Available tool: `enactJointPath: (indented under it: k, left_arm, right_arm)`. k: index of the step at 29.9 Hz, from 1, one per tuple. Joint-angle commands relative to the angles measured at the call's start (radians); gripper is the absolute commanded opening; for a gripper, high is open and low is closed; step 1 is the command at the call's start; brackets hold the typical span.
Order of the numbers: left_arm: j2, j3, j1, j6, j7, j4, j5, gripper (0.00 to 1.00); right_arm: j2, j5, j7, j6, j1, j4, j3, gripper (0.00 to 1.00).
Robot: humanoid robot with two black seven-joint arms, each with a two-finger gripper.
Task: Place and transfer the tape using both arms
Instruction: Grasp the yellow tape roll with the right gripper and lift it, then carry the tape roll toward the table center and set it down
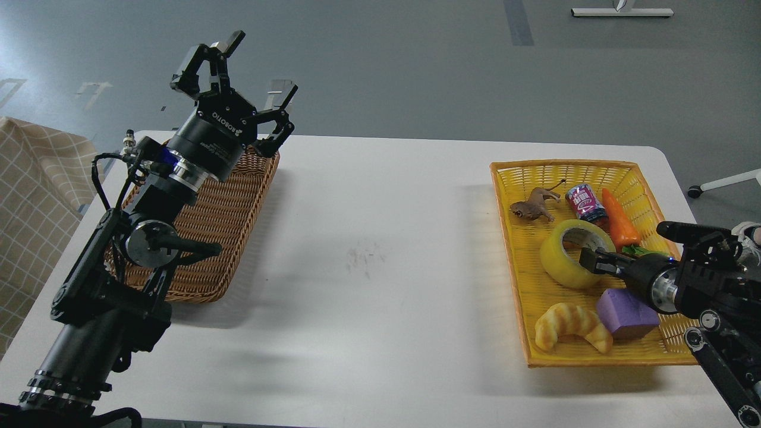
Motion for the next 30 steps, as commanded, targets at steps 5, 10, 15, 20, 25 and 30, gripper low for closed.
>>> enactJointPath:
  k: [5,10,15,20,25,30]
  left_arm:
    - [-0.001,-0.001,0.000,-0.001,0.001,-0.001,0.000,0.98]
    - [-0.001,0.001,0.003,-0.001,0.001,0.001,0.000,0.98]
    - [-0.002,0.001,0.003,-0.001,0.001,0.001,0.000,0.98]
    - [-0.002,0.003,0.003,-0.001,0.001,0.001,0.000,0.98]
    - [-0.002,0.003,0.002,-0.001,0.001,0.001,0.002,0.98]
    - [-0.001,0.001,0.003,0.000,0.001,-0.001,0.000,0.98]
  right_arm:
    - [-0.015,0.000,0.006,-0.001,0.002,0.012,0.011,0.03]
    - [-0.032,0.000,0.006,-0.001,0.049,0.009,0.010,0.02]
    - [-0.032,0.000,0.008,-0.001,0.168,0.006,0.003,0.01]
    - [-0.024,0.000,0.008,-0.001,0.276,-0.001,-0.021,0.01]
    - [0.017,0.000,0.008,-0.001,0.399,-0.016,-0.207,0.00]
    - [0.107,0.000,0.008,-0.001,0.460,-0.048,-0.291,0.01]
